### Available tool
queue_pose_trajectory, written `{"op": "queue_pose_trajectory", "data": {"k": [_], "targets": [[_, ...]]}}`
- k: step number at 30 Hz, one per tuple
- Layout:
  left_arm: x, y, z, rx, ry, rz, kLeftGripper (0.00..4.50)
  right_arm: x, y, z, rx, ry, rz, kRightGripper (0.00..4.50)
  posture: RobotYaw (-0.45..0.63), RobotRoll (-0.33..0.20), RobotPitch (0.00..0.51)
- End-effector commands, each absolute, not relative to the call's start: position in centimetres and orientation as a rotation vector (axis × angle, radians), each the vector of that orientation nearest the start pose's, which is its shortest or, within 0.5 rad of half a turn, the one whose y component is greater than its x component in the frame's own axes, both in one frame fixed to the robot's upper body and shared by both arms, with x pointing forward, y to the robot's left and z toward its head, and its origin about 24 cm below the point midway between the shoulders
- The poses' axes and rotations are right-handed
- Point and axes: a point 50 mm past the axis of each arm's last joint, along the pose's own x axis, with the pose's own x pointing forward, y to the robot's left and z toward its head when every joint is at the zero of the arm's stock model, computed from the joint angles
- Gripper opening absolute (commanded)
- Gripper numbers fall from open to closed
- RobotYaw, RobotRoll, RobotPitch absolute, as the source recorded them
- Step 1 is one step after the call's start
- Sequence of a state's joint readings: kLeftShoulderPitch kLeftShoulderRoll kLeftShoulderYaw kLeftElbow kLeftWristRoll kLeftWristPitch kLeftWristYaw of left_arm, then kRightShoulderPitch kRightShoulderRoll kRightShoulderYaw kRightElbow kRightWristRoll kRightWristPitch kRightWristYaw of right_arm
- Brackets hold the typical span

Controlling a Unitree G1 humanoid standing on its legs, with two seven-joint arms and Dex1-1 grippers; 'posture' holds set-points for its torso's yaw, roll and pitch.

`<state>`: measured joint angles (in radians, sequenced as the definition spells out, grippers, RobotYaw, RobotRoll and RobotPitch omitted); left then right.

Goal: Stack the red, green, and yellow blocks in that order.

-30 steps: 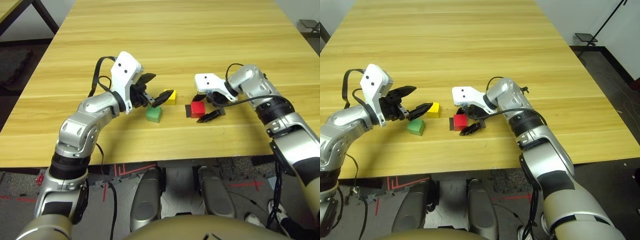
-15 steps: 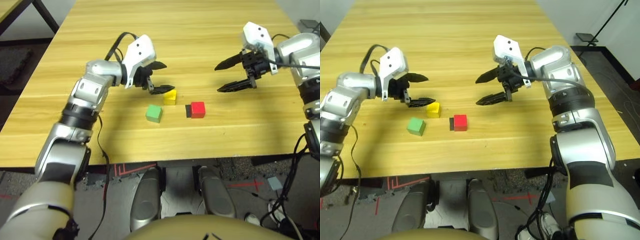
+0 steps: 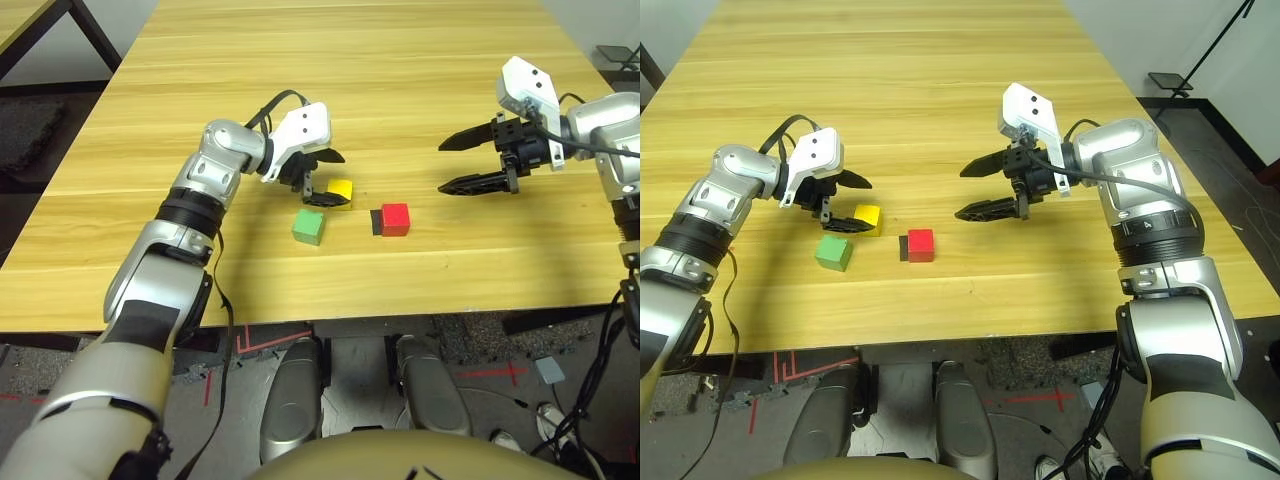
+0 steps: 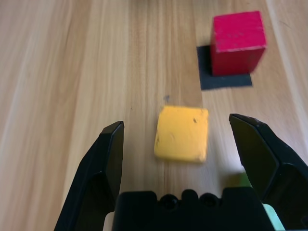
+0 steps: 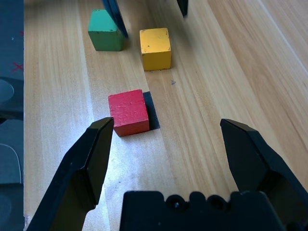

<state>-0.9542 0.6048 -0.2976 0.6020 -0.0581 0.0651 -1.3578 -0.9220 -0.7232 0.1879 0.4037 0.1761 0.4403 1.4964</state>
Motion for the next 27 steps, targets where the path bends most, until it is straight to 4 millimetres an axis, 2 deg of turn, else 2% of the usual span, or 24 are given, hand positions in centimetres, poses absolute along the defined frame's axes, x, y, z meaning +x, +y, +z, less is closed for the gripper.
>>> {"op": "queue_pose_trajectory", "data": {"k": [1,5,9,20,27], "targets": [[33.7,18.1,19.5,0.708,0.258,-1.333,4.50,33.9,-20.1,21.4,-0.467,0.360,1.294,4.47,0.32,-0.169,0.094],[30.8,18.7,18.6,0.681,0.319,-1.353,4.50,34.2,-20.0,21.1,-0.458,0.361,1.279,4.47,0.34,-0.171,0.090],[29.5,18.5,17.2,0.646,0.343,-1.349,4.50,34.4,-20.0,21.1,-0.457,0.361,1.274,4.47,0.35,-0.174,0.087],[30.8,18.2,15.0,0.646,0.333,-1.325,4.50,34.3,-19.5,21.4,-0.447,0.343,1.281,4.47,0.33,-0.183,0.082],[31.6,19.5,12.6,0.637,0.432,-1.328,4.50,33.6,-19.9,21.1,-0.429,0.353,1.260,4.47,0.29,-0.179,0.082]]}}
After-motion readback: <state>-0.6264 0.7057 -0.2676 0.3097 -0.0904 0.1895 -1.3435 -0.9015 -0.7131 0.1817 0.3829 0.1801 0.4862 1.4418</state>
